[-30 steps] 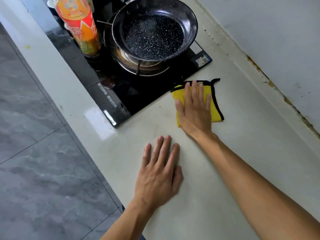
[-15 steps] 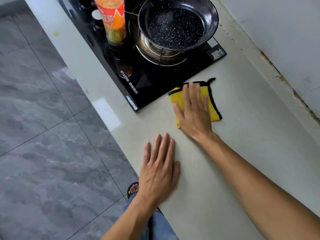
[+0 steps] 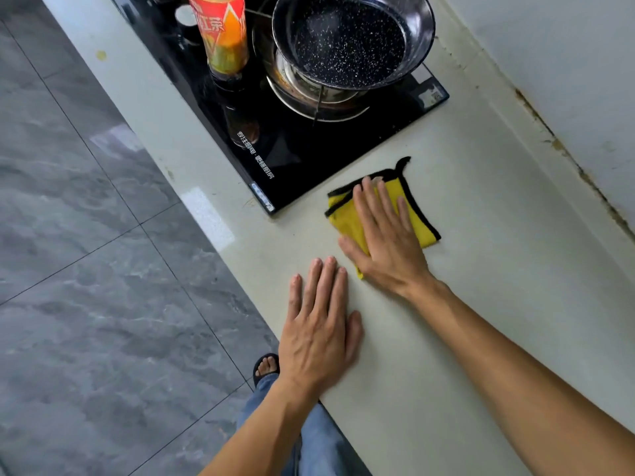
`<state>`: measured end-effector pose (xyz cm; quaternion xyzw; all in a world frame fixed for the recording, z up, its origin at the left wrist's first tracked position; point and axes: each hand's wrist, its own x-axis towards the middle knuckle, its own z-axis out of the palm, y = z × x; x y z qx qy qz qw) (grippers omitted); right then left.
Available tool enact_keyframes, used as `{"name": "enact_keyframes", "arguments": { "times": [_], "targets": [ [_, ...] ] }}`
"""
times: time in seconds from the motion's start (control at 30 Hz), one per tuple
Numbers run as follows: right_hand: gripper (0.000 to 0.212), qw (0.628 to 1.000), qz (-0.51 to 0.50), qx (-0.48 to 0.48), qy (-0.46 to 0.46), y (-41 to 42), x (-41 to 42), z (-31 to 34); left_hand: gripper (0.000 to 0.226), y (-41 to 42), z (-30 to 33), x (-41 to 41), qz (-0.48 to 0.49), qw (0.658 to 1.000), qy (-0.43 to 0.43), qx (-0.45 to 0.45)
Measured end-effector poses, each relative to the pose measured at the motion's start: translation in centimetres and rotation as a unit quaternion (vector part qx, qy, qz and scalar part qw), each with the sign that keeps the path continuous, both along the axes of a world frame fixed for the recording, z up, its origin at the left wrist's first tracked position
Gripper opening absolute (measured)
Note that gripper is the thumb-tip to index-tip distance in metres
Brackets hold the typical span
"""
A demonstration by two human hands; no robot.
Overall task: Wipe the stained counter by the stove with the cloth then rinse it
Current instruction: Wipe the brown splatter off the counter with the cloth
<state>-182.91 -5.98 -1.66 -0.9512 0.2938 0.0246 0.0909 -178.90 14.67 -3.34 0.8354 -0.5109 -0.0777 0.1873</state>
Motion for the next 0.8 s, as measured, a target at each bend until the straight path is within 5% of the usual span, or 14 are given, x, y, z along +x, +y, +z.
{"name": "enact_keyframes", "arguments": {
  "times": [0.1,0.5,0.63,0.8],
  "targets": [
    [0.081,0.998,0.067,0.009,-0.002,0.8,-3.1,0.1,0.069,0.1,-0.3,0.1,0.0,1.0,0.006,0.002],
    [0.049,0.978,-0.025,0.192,-0.072,5.0,-4.0,3.3,0.065,2.4,4.7,1.6,-0.037,0.992,0.115,0.042],
    [0.04,0.959,-0.034,0.274,-0.066,8.3,-6.7,6.5,0.047,7.1,7.9,1.4,0.015,0.989,0.144,-0.008],
    [0.02,0.931,-0.074,0.358,-0.004,11.9,-10.3,9.2,0.032,14.3,10.4,1.1,0.121,0.958,0.237,0.103]
  ]
}}
